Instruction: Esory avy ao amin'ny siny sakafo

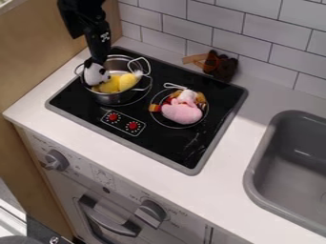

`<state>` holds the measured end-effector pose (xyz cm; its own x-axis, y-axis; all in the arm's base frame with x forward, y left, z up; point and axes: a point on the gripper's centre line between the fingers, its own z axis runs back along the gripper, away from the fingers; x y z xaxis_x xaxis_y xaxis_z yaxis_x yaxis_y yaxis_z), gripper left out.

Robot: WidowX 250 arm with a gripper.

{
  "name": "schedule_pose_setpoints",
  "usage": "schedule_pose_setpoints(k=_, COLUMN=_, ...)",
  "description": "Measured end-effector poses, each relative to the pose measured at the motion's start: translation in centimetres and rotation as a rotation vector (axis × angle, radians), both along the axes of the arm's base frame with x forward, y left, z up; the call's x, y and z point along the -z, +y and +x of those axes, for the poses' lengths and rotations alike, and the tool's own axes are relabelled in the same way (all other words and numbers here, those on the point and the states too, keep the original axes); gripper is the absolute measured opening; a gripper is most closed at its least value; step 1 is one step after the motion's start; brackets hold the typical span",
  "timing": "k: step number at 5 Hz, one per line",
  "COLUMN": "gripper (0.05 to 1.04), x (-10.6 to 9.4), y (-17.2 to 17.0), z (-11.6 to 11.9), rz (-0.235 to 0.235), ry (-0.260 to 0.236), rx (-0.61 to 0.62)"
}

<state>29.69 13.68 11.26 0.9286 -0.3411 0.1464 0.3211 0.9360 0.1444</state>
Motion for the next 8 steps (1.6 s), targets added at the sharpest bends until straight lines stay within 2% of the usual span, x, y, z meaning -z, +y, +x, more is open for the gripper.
schedule_pose_setpoints(k=3, gripper=0.999, x=0.1, y=0.0, z=0.1, rz=0.001, ry=-0.003, rx=0.0)
schedule_pose_setpoints(k=4, gripper=0.999, x=2.4, y=0.2, z=1.6, rz=0.029, ry=-0.053, rx=-0.028)
schedule_pose_setpoints(k=5, gripper=0.999, x=3.5, y=0.4, z=3.0, rz=0.049, ry=-0.115, rx=-0.03)
schedule_pose_setpoints(k=7, gripper=0.999, x=4.9, y=0.6, z=3.4, rz=0.071, ry=-0.142, rx=-0.001)
schedule_pose_setpoints(k=8, gripper=0.999, x=5.1, y=0.9, z=2.8, rz=0.078, ry=-0.121, rx=-0.005)
